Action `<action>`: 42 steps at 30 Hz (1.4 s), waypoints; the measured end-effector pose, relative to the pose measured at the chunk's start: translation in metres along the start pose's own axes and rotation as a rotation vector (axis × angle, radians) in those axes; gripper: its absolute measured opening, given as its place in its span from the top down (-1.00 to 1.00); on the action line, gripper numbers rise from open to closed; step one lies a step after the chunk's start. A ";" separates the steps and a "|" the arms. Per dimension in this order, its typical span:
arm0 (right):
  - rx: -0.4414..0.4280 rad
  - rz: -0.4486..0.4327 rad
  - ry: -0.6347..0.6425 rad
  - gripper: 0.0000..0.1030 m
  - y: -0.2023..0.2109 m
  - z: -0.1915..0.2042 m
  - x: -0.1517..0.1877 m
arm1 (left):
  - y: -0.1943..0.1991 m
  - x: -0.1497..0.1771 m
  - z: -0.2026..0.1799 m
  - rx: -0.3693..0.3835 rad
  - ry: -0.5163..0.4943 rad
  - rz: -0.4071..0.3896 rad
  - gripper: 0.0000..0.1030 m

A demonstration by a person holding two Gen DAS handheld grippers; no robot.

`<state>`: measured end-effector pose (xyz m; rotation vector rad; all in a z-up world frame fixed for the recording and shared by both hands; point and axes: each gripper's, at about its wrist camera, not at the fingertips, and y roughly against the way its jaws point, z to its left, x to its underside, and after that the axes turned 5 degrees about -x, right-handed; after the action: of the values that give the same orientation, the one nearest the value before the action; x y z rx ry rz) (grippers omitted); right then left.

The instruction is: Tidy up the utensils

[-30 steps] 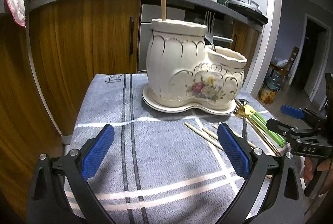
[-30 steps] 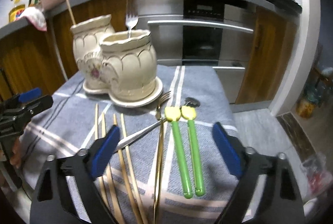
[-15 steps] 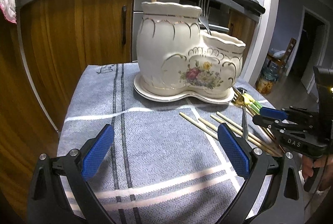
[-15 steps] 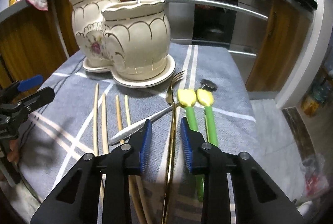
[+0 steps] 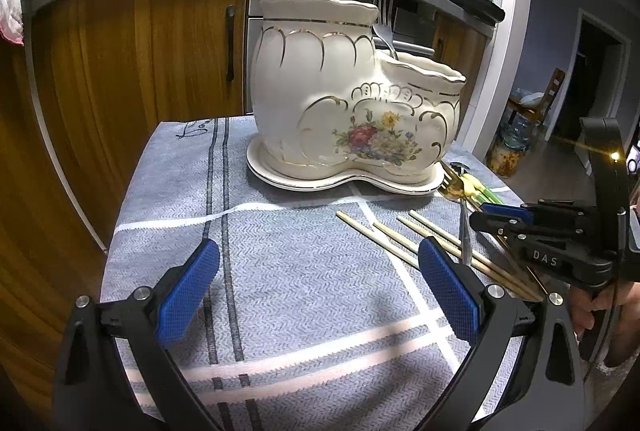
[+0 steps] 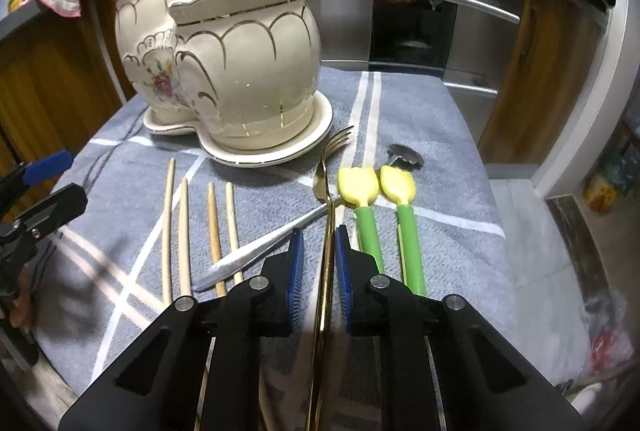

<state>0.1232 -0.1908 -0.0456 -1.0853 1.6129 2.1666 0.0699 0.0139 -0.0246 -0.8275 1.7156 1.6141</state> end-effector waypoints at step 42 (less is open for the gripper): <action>-0.144 -0.162 -0.075 0.95 0.046 -0.020 0.003 | -0.021 0.009 -0.076 -0.117 -0.030 0.224 0.74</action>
<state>0.1030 -0.2264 -0.0169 -1.1185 1.3066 2.2144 0.0785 -0.0630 -0.0409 -0.6812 1.7572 1.8811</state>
